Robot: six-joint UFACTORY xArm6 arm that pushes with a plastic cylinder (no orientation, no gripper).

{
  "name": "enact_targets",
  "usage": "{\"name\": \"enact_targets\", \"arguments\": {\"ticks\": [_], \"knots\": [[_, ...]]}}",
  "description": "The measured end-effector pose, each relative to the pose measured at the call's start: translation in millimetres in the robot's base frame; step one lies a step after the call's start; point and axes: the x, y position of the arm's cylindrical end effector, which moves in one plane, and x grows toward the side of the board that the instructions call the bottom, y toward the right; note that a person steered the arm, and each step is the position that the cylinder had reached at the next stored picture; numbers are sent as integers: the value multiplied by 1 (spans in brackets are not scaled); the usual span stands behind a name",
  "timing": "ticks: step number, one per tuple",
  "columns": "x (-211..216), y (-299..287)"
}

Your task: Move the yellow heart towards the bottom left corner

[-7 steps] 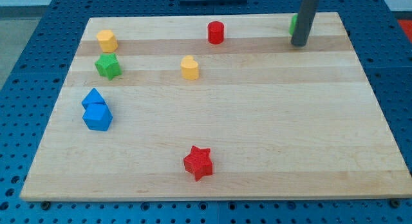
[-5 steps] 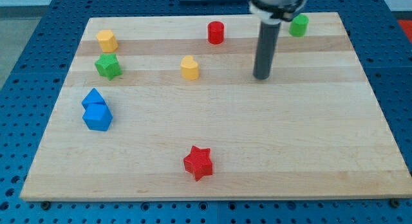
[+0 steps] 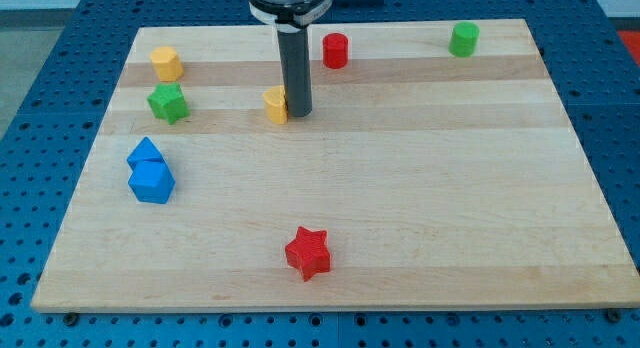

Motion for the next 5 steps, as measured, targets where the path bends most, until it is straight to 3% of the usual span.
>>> {"name": "enact_targets", "arguments": {"ticks": [3, 5], "knots": [[-37, -19], [4, -26]]}}
